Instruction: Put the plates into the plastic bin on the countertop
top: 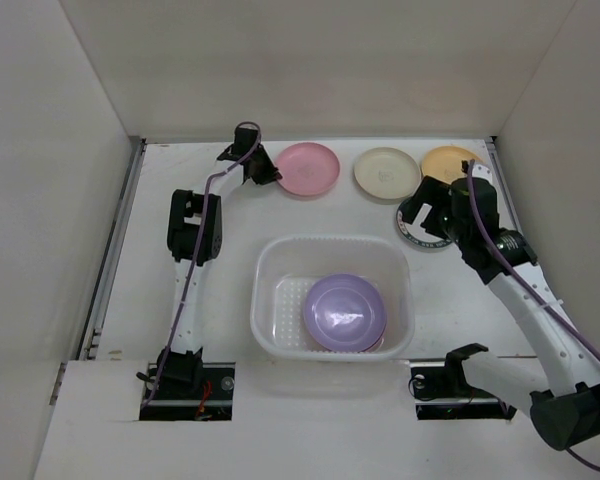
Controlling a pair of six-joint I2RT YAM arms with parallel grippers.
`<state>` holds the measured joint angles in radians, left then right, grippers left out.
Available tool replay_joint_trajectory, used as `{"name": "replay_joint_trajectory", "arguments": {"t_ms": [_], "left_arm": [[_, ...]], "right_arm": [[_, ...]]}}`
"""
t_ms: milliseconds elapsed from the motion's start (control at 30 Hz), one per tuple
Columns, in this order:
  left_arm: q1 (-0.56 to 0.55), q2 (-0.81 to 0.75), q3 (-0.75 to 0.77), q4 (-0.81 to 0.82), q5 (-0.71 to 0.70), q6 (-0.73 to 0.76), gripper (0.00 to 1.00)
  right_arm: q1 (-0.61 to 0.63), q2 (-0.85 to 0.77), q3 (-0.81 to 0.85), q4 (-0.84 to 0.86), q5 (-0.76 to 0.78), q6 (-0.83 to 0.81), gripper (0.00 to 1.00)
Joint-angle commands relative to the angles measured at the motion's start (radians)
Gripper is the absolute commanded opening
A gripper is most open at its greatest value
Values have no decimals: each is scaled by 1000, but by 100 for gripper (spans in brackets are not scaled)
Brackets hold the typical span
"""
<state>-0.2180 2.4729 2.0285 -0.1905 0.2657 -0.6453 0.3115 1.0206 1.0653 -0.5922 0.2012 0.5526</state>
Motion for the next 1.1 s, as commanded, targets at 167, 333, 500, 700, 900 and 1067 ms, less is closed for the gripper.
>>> {"name": "replay_joint_trajectory", "arguments": {"t_ms": [167, 333, 500, 700, 900, 1067], "left_arm": [[93, -383, -82, -44, -36, -4, 2], [69, -679, -177, -84, -25, 10, 3], [-71, -928, -405, -176, 0, 33, 4], [-373, -1170, -721, -260, -61, 13, 4], [-641, -1270, -901, -336, -250, -65, 4], [-702, -1287, -971, -336, -272, -93, 4]], "right_arm": [[-1, -99, -24, 28, -14, -45, 100], [13, -171, -65, 37, -40, -42, 100], [28, -250, -119, 35, -69, -16, 100], [37, -333, -143, -24, -60, -16, 100], [-5, -389, -143, -70, -31, -14, 100], [-54, -369, -120, -95, 21, -19, 100]]}}
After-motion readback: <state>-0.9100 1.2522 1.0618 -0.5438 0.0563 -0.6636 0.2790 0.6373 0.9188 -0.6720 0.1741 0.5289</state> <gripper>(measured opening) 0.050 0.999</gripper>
